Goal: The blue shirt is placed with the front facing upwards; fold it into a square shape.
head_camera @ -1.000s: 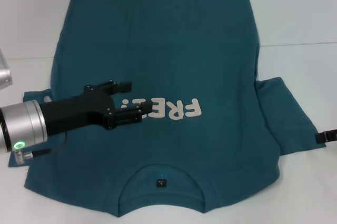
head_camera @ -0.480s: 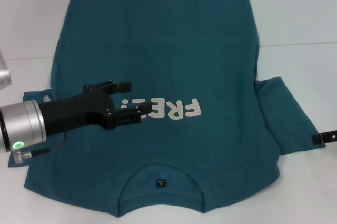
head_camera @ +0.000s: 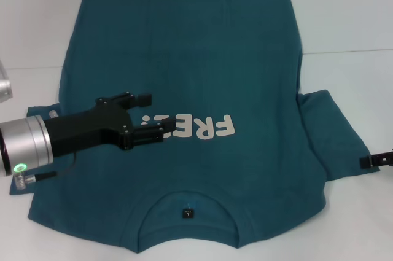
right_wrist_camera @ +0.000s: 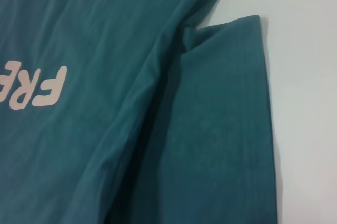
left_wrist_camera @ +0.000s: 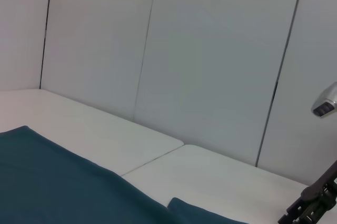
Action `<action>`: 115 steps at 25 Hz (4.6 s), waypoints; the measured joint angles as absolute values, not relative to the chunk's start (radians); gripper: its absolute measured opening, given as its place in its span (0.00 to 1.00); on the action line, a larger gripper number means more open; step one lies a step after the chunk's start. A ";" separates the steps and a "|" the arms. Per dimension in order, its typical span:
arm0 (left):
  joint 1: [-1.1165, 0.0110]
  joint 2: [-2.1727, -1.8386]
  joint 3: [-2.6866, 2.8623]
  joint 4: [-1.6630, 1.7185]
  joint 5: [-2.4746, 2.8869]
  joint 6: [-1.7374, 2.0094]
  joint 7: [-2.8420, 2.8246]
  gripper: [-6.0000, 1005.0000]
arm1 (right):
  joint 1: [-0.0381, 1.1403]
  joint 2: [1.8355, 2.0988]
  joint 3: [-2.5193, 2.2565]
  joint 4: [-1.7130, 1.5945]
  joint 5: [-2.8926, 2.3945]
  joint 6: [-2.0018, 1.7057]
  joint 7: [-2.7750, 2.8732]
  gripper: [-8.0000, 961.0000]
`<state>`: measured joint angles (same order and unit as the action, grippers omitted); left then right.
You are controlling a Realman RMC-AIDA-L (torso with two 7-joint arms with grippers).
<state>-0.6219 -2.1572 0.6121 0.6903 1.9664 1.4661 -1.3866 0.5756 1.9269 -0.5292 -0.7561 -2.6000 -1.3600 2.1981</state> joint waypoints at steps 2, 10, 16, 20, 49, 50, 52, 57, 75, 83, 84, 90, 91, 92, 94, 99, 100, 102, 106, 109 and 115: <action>-0.624 -2.157 0.613 0.690 1.967 1.466 -1.387 0.86 | 0.577 1.929 -0.529 -0.750 -2.600 -1.351 2.196 0.95; -0.626 -2.155 0.614 0.691 1.968 1.466 -1.387 0.86 | 0.582 1.935 -0.541 -0.740 -2.596 -1.327 2.194 0.95; -0.627 -2.155 0.614 0.692 1.971 1.460 -1.386 0.86 | 0.591 1.942 -0.541 -0.732 -2.598 -1.315 2.194 0.95; -0.627 -2.154 0.614 0.693 1.973 1.459 -1.386 0.86 | 0.594 1.942 -0.542 -0.729 -2.599 -1.312 2.194 0.95; -0.625 -2.154 0.615 0.703 1.979 1.456 -1.375 0.86 | 0.618 1.941 -0.555 -0.673 -2.594 -1.272 2.197 0.95; -0.624 -2.154 0.615 0.702 1.979 1.456 -1.374 0.86 | 0.619 1.941 -0.555 -0.670 -2.592 -1.272 2.197 0.95; -0.624 -2.154 0.615 0.702 1.979 1.456 -1.374 0.86 | 0.621 1.941 -0.554 -0.665 -2.590 -1.272 2.195 0.95; -0.624 -2.154 0.615 0.701 1.979 1.456 -1.374 0.86 | 0.625 1.948 -0.553 -0.661 -2.586 -1.275 2.194 0.95; -0.620 -2.154 0.614 0.698 1.975 1.443 -1.361 0.86 | 0.636 1.955 -0.555 -0.649 -2.595 -1.258 2.244 0.84; -0.619 -2.154 0.612 0.696 1.971 1.443 -1.354 0.86 | 0.633 1.956 -0.559 -0.645 -2.601 -1.261 2.255 0.54; -0.619 -2.154 0.612 0.696 1.971 1.443 -1.354 0.86 | 0.633 1.956 -0.559 -0.643 -2.602 -1.263 2.255 0.51; -0.620 -2.154 0.610 0.696 1.971 1.443 -1.353 0.86 | 0.634 1.951 -0.560 -0.652 -2.604 -1.271 2.257 0.39; -0.620 -2.154 0.610 0.696 1.971 1.443 -1.353 0.86 | 0.634 1.950 -0.560 -0.654 -2.604 -1.272 2.258 0.38; -0.620 -2.154 0.610 0.696 1.971 1.443 -1.353 0.86 | 0.634 1.948 -0.560 -0.656 -2.604 -1.272 2.259 0.36; -0.621 -2.154 0.610 0.696 1.971 1.443 -1.353 0.86 | 0.635 1.945 -0.560 -0.656 -2.603 -1.272 2.260 0.32; -0.621 -2.156 0.613 0.696 1.971 1.437 -1.353 0.86 | 0.640 1.944 -0.559 -0.658 -2.602 -1.270 2.260 0.10; -0.621 -2.156 0.613 0.696 1.971 1.435 -1.353 0.86 | 0.641 1.943 -0.559 -0.658 -2.602 -1.270 2.260 0.05; -0.621 -2.157 0.613 0.696 1.971 1.433 -1.352 0.86 | 0.642 1.943 -0.559 -0.660 -2.602 -1.270 2.260 0.03; -0.621 -2.157 0.613 0.696 1.971 1.433 -1.352 0.86 | 0.648 1.945 -0.563 -0.676 -2.599 -1.273 2.259 0.03; -0.620 -2.157 0.611 0.696 1.971 1.431 -1.351 0.86 | 0.648 1.952 -0.573 -0.705 -2.596 -1.288 2.257 0.03; -0.623 -2.158 0.610 0.696 1.971 1.429 -1.351 0.86 | 0.629 1.953 -0.575 -0.775 -2.599 -1.315 2.269 0.04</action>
